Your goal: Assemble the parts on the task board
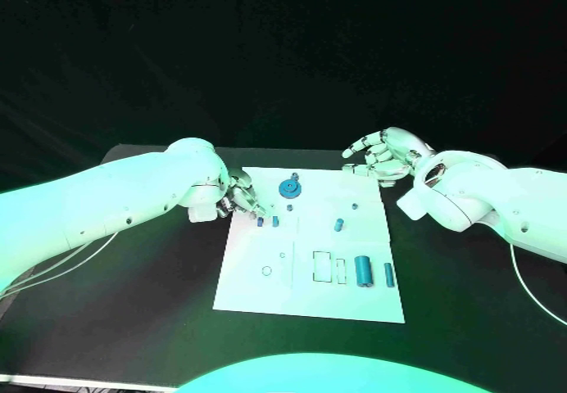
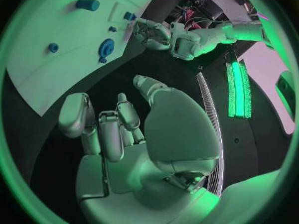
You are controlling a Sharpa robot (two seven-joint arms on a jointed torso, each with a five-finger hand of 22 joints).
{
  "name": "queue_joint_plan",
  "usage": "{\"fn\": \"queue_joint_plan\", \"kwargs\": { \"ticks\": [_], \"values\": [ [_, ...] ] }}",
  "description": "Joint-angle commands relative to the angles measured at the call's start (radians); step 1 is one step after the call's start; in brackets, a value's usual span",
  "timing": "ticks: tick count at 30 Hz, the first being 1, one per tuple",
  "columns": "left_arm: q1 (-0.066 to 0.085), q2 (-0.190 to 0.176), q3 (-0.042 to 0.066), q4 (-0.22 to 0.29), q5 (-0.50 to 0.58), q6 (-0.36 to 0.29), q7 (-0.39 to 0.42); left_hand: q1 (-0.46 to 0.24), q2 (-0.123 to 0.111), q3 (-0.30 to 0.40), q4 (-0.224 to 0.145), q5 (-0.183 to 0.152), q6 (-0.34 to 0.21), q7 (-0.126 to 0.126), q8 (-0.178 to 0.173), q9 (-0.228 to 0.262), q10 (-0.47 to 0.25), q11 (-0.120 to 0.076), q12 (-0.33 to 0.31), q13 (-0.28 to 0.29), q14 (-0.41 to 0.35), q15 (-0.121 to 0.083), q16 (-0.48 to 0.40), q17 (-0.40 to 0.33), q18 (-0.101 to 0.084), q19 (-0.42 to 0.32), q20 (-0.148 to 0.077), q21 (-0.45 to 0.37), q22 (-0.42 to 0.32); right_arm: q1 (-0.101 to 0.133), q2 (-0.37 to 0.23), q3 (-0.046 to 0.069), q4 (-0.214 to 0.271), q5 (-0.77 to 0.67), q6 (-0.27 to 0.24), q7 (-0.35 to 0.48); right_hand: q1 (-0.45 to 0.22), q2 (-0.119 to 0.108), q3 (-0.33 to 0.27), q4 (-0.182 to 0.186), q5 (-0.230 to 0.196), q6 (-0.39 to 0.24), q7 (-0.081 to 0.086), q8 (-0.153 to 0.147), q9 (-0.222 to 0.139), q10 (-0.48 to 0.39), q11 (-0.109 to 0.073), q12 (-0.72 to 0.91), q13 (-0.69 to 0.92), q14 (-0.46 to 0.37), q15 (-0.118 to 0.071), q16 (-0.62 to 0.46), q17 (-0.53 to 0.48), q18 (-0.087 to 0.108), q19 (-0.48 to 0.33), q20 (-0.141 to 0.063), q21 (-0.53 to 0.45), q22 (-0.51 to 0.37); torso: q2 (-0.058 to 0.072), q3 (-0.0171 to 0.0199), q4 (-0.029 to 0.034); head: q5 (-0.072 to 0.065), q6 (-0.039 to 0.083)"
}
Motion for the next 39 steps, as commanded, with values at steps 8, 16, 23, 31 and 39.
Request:
{"fn": "queue_joint_plan", "kwargs": {
  "ticks": [8, 16, 23, 31, 39],
  "values": [
    [0.0, -0.037, 0.013, 0.035, 0.192, -0.222, 0.194, 0.026, 0.023, -0.075, 0.002, -0.007, -0.103, 0.057, -0.117, -0.083, -0.209, 0.054, -0.148, -0.225, 0.007, 0.053, -0.087, 0.016, 0.041, -0.142, 0.037, -0.127, -0.193, -0.003, -0.002, 0.0, -0.003, -0.005, 0.006, 0.013, 0.006, 0.003, -0.002, 0.008, 0.006, -0.004, 0.0, 0.005, 0.002, -0.005, -0.001, -0.006, -0.002, 0.058, -0.003, -0.007, 0.077, 0.013, -0.005, 0.0, -0.007, -0.002, 0.001, -0.0014, 0.0052, -0.016, 0.012],
    [-0.015, -0.068, 0.005, 0.111, 0.04, -0.552, 0.601, 0.336, 0.02, 0.003, -0.039, 0.009, -0.159, 0.11, -0.179, -0.199, -0.402, 0.104, -0.279, -0.361, -0.272, 0.1, -0.411, -0.43, 0.091, -0.355, 0.084, -0.414, -0.512, -0.004, -0.008, 0.0, -0.01, -0.003, -0.007, 0.02, 0.005, 0.003, -0.002, 0.009, 0.006, -0.004, 0.0, 0.005, 0.002, -0.014, -0.001, -0.014, -0.012, 0.055, -0.003, -0.013, 0.064, 0.017, -0.014, 0.0, -0.024, -0.015, 0.001, -0.0035, 0.0087, -0.033, 0.021],
    [-0.029, -0.06, -0.014, 0.136, -0.136, -0.634, 0.742, 0.459, -0.014, 0.075, -0.114, 0.003, -0.174, 0.135, -0.26, -0.332, -0.463, 0.136, -0.504, -0.551, -0.374, 0.125, -0.531, -0.573, 0.091, -0.387, 0.1, -0.431, -0.514, -0.004, -0.006, 0.0, -0.015, 0.008, -0.012, 0.031, 0.013, 0.008, 0.007, 0.013, 0.006, -0.013, 0.0, 0.007, 0.002, -0.123, -0.001, -0.119, -0.14, 0.009, -0.004, -0.091, -0.068, 0.05, -0.109, 0.0, -0.2, -0.135, 0.001, -0.0017, 0.0018, -0.025, 0.025],
    [-0.041, -0.034, -0.028, 0.116, -0.324, -0.609, 0.704, 0.448, -0.037, 0.069, -0.127, 0.006, -0.155, 0.131, -0.281, -0.386, -0.463, 0.138, -0.563, -0.612, -0.363, 0.125, -0.52, -0.585, 0.092, -0.394, 0.103, -0.411, -0.497, -0.004, -0.006, 0.0, -0.017, 0.014, -0.017, 0.045, 0.026, -0.001, 0.04, 0.018, 0.005, -0.025, 0.001, 0.017, 0.008, -0.311, -0.002, -0.401, -0.47, -0.13, -0.005, -0.398, -0.431, 0.099, -0.257, -0.001, -0.571, -0.389, 0.001, 0.0, 0.0021, -0.027, 0.027],
    [-0.043, 0.0, -0.035, 0.081, -0.499, -0.506, 0.604, 0.407, -0.065, 0.037, -0.106, -0.001, -0.128, 0.116, -0.29, -0.428, -0.461, 0.137, -0.582, -0.645, -0.324, 0.127, -0.447, -0.546, 0.092, -0.384, 0.108, -0.403, -0.492, -0.004, -0.005, 0.0, -0.019, 0.018, -0.021, 0.053, 0.029, -0.007, 0.054, 0.016, 0.004, -0.025, 0.004, 0.022, 0.011, -0.32, 0.002, -0.48, -0.562, -0.207, -0.001, -0.645, -0.635, 0.098, -0.269, 0.005, -0.661, -0.453, 0.001, 0.0014, 0.0017, -0.028, 0.027]
  ]
}}
